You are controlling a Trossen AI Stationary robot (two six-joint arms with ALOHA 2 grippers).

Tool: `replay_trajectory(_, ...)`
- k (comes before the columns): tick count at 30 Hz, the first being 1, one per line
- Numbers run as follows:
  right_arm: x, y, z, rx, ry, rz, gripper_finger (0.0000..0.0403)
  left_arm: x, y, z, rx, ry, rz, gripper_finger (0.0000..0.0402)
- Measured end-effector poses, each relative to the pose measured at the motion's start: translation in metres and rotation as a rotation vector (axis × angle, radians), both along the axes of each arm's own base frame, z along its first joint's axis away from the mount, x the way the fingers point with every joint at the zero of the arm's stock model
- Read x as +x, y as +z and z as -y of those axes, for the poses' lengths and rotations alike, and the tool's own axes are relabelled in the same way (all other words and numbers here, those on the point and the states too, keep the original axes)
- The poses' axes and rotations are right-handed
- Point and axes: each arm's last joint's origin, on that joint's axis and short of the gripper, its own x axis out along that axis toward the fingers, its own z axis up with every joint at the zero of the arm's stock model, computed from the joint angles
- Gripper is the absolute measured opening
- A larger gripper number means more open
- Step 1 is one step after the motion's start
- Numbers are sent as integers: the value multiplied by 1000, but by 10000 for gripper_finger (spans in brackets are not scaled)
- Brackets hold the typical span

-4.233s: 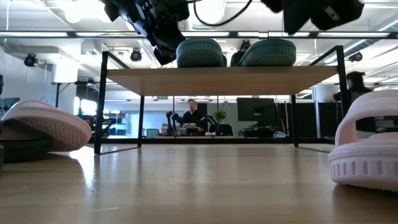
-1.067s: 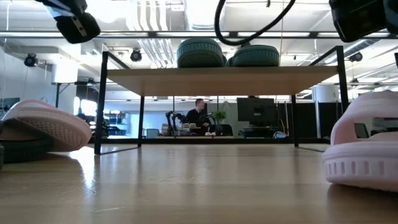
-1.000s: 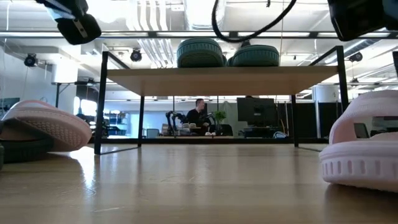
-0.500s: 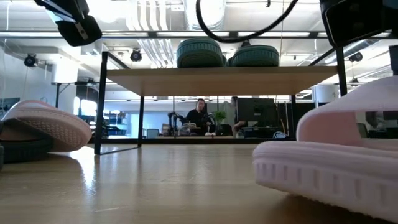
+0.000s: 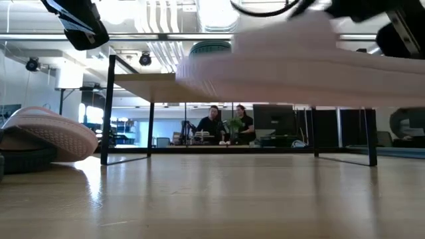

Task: Pick and place slides into the shelf
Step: Adjust the right pink slipper

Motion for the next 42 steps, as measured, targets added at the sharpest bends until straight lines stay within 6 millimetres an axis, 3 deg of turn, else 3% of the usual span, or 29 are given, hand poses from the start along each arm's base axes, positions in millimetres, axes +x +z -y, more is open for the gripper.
replay_trajectory(5, 12, 5, -10, 80, -258, 107, 12, -7, -4, -1, 2, 130, -68, 12)
replay_trajectory(15, 74, -26, -41, 59, -307, 57, 12, -18, -9, 8, 42, 154, -141, 12)
replay_trajectory(19, 85, -33, -33, 5, -304, -101, 12, -18, -10, 8, 87, 106, -134, 12)
replay_trajectory(23, 97, -43, -12, -21, -314, -246, 12, -18, -9, 9, 89, 85, -134, 12)
replay_trajectory(31, 103, -48, 9, -7, -318, -341, 13, -5, -15, 20, 129, -84, -38, 12)
replay_trajectory(38, 102, -44, 4, 32, -197, -433, 13, 9, -24, 33, 81, -130, 101, 12)
replay_trajectory(42, 94, -26, 0, -39, -44, -474, 13, 20, -44, 41, 10, -81, 75, 12)
